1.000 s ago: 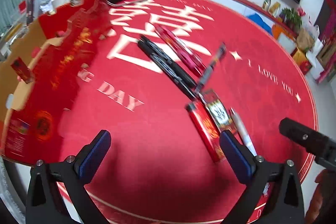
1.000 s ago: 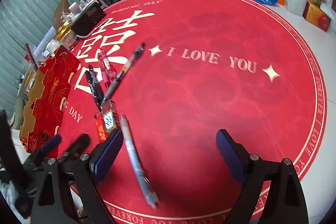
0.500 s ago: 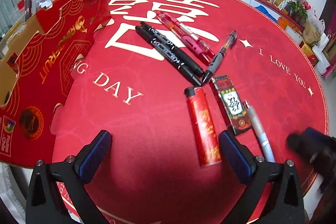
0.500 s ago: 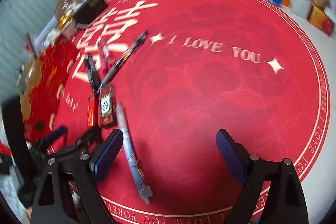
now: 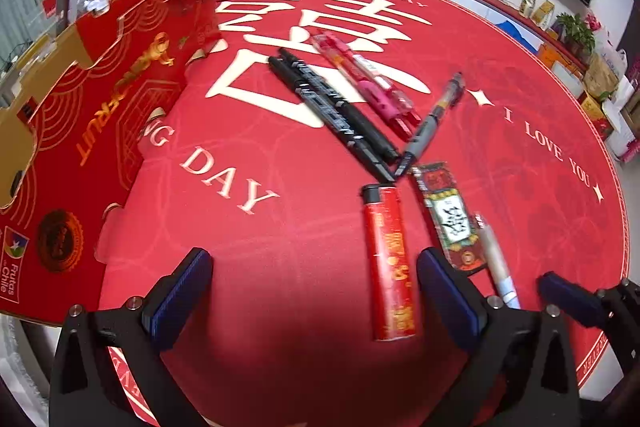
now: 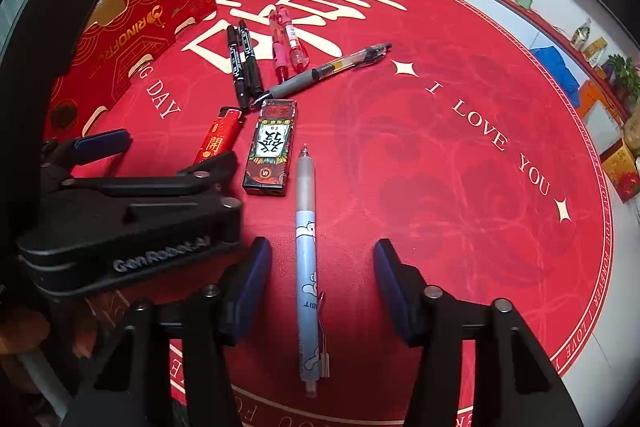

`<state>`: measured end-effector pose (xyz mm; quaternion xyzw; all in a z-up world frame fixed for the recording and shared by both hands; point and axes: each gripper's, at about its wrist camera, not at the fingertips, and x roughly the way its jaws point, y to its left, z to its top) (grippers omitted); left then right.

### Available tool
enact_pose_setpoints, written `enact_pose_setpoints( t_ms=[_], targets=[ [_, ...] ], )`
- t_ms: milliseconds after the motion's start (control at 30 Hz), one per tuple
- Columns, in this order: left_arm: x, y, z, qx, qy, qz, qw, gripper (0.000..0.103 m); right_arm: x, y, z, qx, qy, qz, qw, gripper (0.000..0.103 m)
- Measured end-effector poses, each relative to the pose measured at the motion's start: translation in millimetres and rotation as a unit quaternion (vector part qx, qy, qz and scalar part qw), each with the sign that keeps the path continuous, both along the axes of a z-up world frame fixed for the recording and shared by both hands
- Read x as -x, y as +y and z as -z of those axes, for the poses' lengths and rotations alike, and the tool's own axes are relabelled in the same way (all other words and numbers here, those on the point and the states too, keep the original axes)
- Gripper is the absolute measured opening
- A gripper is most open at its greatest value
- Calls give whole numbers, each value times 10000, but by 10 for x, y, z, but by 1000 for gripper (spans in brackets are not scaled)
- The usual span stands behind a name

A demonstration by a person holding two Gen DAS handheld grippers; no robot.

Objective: Organize rigid objects

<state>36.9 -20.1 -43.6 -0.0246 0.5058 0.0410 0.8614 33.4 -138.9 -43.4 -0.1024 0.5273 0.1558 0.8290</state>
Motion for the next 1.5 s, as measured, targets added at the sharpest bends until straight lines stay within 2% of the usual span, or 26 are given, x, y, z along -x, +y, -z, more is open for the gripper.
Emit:
enact_pose_setpoints(
  t_ms=[33, 233, 367, 467, 500, 567, 600, 633, 667, 700, 767, 900, 1133, 1500],
  targets=[
    [-9, -41, 2, -3, -8, 46, 10000, 103, -5, -47, -6, 30, 23, 59, 10000, 11],
    [-52, -210, 13, -13, -211, 276, 9994, 103, -66, -355, -15, -30, 46, 437, 9990, 10],
    [-49, -230, 21, -17, -388, 252, 9989, 103, -59, -368, -22, -12, 7, 462, 9989, 10],
    [-72, -235, 15, 2, -285, 309, 9991, 102, -52, -389, -21, -68, 2, 489, 9988, 10],
    [-75, -240, 5, 10, -255, 343, 9991, 97, -52, -409, -21, -120, 31, 512, 9986, 10],
    [-39, -293, -51, 14, -270, 552, 9981, 80, -50, -462, -26, -273, 100, 578, 9979, 10],
    [-19, -330, -73, 10, -274, 673, 9974, 62, -43, -485, -32, -322, 114, 603, 9976, 10],
    [-7, -363, -90, 10, -268, 798, 9964, 39, -44, -507, -37, -364, 113, 643, 9972, 10],
    [-2, -392, -98, -8, -252, 908, 9955, 23, -45, -522, -41, -403, 115, 669, 9969, 10],
    [8, -424, -105, -2, -213, 1039, 9944, 20, -46, -541, -48, -463, 126, 700, 9964, 10],
    [40, -428, -112, 55, -188, 1108, 9937, 20, -45, -580, -71, -587, 141, 765, 9952, 10],
    [116, -300, -147, 417, -111, 935, 9947, 20, -27, -633, -150, -728, 63, 846, 9937, 10],
    [270, -165, -345, 294, -314, 723, 9965, 20, -56, -646, -271, -986, 3, 898, 9911, 10],
    [382, -126, -612, 177, -692, 662, 9953, 20, -69, -573, -422, -1065, -85, 825, 9908, 10]
  ],
)
